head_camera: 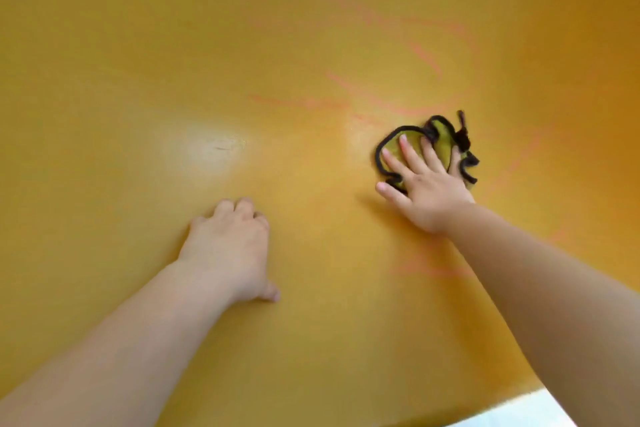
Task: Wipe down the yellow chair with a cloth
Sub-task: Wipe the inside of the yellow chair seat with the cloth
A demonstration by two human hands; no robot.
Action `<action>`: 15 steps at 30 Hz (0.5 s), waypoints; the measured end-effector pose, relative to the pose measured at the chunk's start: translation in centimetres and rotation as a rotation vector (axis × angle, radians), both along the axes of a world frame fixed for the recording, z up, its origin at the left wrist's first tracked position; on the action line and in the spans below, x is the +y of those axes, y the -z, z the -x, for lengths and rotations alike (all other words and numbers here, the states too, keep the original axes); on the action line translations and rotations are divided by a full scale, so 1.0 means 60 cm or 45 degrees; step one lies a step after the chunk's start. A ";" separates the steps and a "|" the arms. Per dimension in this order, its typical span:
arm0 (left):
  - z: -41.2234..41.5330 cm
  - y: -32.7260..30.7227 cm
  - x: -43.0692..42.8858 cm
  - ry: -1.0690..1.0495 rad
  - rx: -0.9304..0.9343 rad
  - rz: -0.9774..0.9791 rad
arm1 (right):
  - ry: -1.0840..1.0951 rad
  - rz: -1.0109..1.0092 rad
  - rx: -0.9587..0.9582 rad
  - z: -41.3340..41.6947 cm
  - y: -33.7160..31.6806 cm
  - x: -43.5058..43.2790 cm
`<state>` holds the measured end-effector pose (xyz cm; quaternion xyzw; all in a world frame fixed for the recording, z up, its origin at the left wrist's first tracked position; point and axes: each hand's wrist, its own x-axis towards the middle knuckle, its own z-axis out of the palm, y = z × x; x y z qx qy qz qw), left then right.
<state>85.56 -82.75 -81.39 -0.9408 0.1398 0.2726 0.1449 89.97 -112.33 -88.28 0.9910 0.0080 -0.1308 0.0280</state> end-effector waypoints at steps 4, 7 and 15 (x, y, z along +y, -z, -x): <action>-0.005 0.003 0.005 0.011 0.028 0.014 | 0.105 -0.124 0.044 0.016 0.007 0.086; -0.004 0.010 0.004 -0.008 0.032 0.025 | -0.552 -0.237 0.239 0.121 0.005 0.137; -0.010 0.018 -0.004 -0.012 0.085 0.013 | 0.263 -0.038 -0.117 -0.034 -0.007 -0.032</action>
